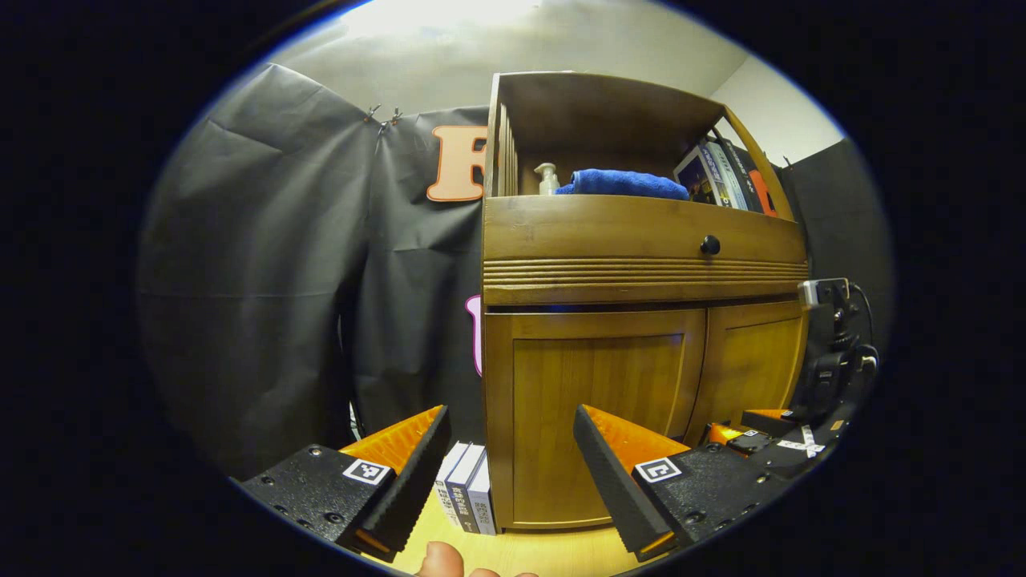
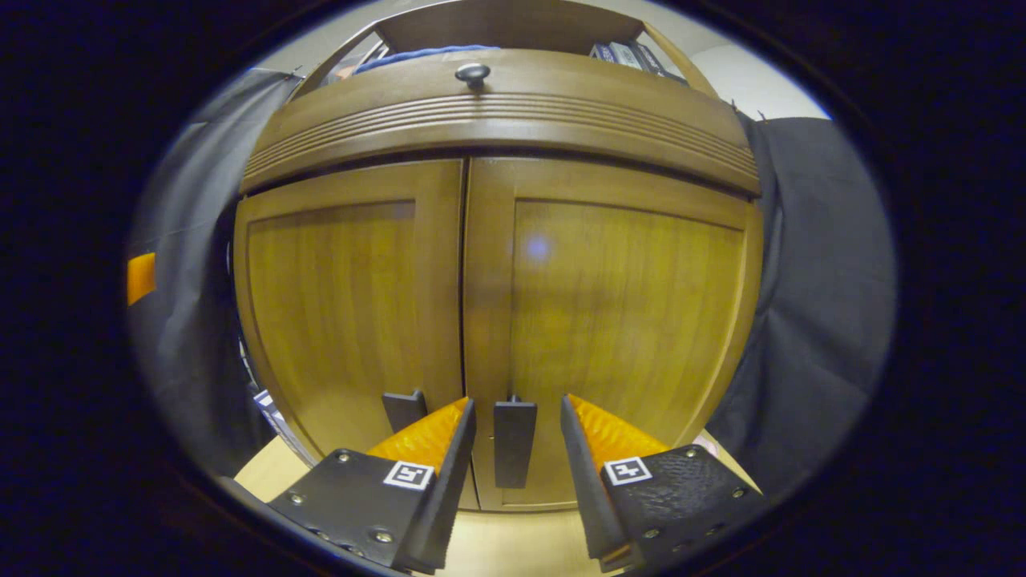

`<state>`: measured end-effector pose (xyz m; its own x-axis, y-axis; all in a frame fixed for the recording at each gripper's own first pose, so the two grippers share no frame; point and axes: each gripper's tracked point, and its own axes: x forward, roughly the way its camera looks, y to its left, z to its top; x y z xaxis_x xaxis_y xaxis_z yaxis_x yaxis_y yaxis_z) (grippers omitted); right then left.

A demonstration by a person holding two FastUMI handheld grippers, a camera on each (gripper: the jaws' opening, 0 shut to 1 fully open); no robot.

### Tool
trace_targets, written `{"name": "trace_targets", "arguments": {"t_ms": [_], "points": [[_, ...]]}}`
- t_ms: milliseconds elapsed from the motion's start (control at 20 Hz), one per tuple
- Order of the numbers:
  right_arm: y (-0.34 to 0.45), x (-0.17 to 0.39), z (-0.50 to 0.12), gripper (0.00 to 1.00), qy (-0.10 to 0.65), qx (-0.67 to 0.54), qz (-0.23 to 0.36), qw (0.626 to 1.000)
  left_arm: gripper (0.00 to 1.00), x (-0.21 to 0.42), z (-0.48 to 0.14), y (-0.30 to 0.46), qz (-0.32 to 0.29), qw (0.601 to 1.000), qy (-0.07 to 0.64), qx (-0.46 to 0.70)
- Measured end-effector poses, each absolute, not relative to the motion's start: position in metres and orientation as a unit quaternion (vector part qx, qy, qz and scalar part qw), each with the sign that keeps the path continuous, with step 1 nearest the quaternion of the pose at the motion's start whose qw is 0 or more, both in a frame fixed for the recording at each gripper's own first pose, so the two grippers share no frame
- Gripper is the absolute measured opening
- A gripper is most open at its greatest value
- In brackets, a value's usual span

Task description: Open the right door of the double-door shoe cabinet with the right hand, and open the left door with the left hand.

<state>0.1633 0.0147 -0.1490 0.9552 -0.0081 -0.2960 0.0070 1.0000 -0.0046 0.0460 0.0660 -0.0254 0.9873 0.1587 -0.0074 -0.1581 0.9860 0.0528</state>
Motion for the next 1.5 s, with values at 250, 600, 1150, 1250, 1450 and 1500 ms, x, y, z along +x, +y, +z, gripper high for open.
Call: {"name": "trace_targets", "arguments": {"t_ms": [250, 600, 1150, 1250, 1450, 1500], "points": [[0.016, 0.169, -0.159, 0.58, 0.164, -0.005, 0.002, 0.986, 0.95, 0.052, -0.029, 0.069, 0.084, 0.996, 0.011, 0.027], [0.015, 0.178, -0.162, 0.29, 0.157, 0.004, -0.01, 0.988, 0.94, 0.056, -0.032, 0.072, 0.088, 0.996, 0.015, 0.028], [0.007, 0.163, -0.159, 0.27, 0.16, 0.024, -0.055, 0.985, 0.95, 0.041, -0.027, 0.086, 0.102, 0.994, 0.01, 0.033], [0.004, 0.157, -0.157, 0.27, 0.16, 0.024, -0.059, 0.985, 0.95, 0.038, -0.028, 0.086, 0.102, 0.994, 0.012, 0.03], [-0.002, 0.139, -0.157, 0.27, 0.158, 0.023, -0.069, 0.985, 0.94, 0.032, -0.031, 0.083, 0.095, 0.995, 0.016, 0.021], [-0.003, 0.136, -0.157, 0.27, 0.157, 0.023, -0.071, 0.985, 0.94, 0.03, -0.031, 0.083, 0.093, 0.995, 0.017, 0.018]]}}
